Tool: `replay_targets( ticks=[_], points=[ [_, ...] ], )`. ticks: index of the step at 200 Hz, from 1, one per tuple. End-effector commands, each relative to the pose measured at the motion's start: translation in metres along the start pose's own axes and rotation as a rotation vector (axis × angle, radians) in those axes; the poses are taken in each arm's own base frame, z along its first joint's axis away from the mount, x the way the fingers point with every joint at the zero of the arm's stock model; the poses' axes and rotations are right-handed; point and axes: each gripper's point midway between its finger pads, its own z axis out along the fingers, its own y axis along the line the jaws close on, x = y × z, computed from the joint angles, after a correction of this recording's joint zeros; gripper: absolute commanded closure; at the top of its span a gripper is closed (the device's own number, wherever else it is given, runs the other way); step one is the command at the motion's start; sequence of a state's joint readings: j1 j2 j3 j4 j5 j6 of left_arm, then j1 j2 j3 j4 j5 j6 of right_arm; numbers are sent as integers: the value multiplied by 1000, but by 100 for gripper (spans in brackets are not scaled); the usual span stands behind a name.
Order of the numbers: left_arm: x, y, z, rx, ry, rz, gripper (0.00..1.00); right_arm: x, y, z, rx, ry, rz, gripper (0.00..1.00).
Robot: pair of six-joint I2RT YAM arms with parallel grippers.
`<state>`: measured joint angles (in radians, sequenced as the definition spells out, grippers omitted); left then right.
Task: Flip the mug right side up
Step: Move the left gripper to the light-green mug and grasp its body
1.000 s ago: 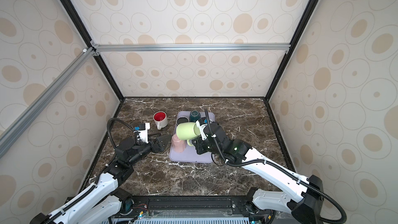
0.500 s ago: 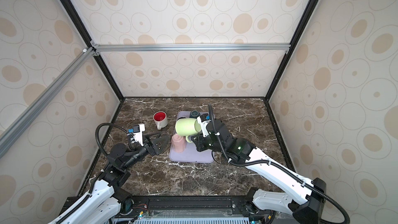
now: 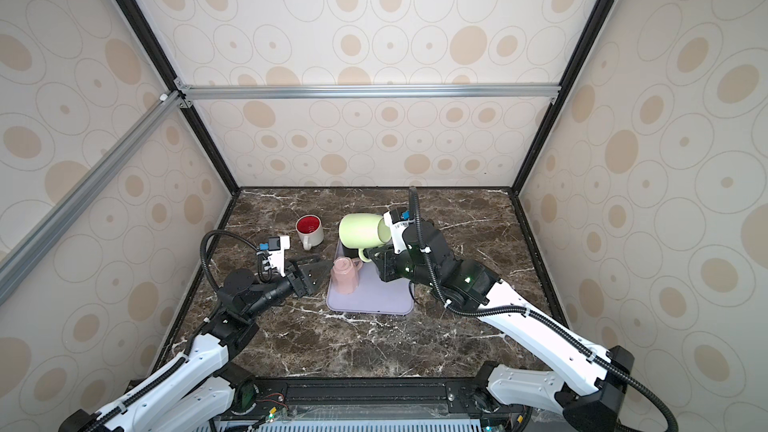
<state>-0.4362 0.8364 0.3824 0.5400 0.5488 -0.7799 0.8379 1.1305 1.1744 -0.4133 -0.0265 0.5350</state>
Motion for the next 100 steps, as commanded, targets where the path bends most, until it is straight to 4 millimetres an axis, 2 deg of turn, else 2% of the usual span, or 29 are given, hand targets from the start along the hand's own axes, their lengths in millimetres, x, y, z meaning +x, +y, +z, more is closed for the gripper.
replay_targets(
  ticks=[1, 40, 100],
  points=[
    [-28, -40, 2, 143, -63, 46, 2, -38, 20, -9, -82, -136, 4, 100],
    [-33, -57, 7, 231, -66, 68, 2, -42, 27, -2, -127, -129, 17, 100],
    [-37, -67, 12, 310, -91, 52, 2, -44, 47, 5, -262, -105, 22, 100]
  ],
)
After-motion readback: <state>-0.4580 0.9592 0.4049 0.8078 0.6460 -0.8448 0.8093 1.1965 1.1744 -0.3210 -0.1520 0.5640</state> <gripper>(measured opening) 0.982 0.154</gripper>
